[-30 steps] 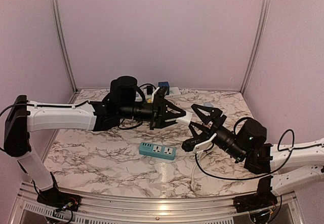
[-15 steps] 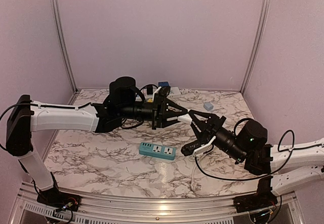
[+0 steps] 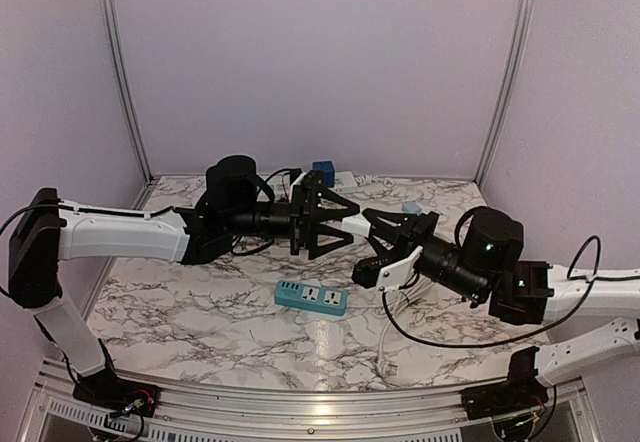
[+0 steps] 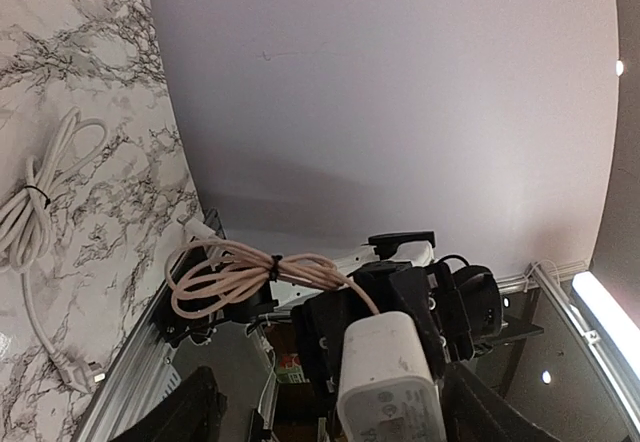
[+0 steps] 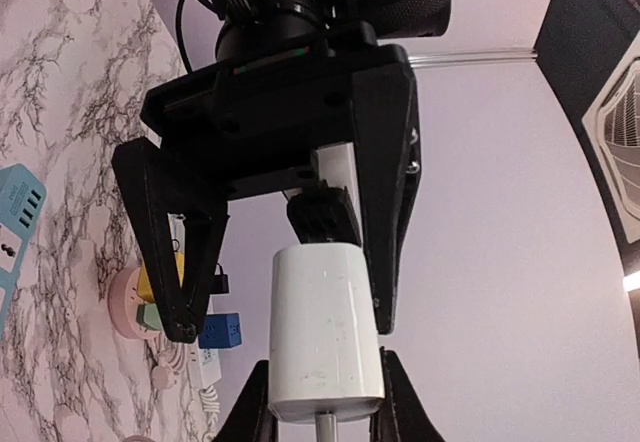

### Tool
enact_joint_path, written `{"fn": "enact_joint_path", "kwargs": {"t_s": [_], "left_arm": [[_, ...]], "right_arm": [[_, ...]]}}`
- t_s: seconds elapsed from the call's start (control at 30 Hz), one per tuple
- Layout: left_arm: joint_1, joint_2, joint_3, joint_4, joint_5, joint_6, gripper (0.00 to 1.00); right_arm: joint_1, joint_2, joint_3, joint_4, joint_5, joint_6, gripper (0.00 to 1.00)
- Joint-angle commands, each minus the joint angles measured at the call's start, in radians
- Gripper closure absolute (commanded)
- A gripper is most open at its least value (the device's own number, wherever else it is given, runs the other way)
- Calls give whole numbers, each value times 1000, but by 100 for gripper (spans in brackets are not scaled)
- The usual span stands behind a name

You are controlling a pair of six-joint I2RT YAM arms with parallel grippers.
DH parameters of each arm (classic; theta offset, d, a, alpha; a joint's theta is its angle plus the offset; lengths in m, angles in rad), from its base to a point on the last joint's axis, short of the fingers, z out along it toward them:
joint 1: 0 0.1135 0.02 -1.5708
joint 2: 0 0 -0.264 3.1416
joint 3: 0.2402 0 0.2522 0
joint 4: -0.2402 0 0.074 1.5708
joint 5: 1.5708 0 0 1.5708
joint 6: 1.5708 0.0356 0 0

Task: Insert the plug
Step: Pass from the left arm to the right, then insert the plug into the socket slot.

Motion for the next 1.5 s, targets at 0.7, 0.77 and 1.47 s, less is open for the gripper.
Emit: {"fn": "enact_joint_path", "kwargs": {"t_s": [0.7, 0.77, 1.47], "left_arm": [[295, -476, -391, -720, -630, 645, 1], [295, -463, -416, -711, -658, 653, 1], [231, -141, -342, -572, -734, 744, 2]], "right_arm": [[-49, 688, 925, -1292, -264, 875, 100], [-54, 714, 934, -1328, -274, 873, 100], [-165, 949, 1036, -1518, -244, 1007, 100]]}}
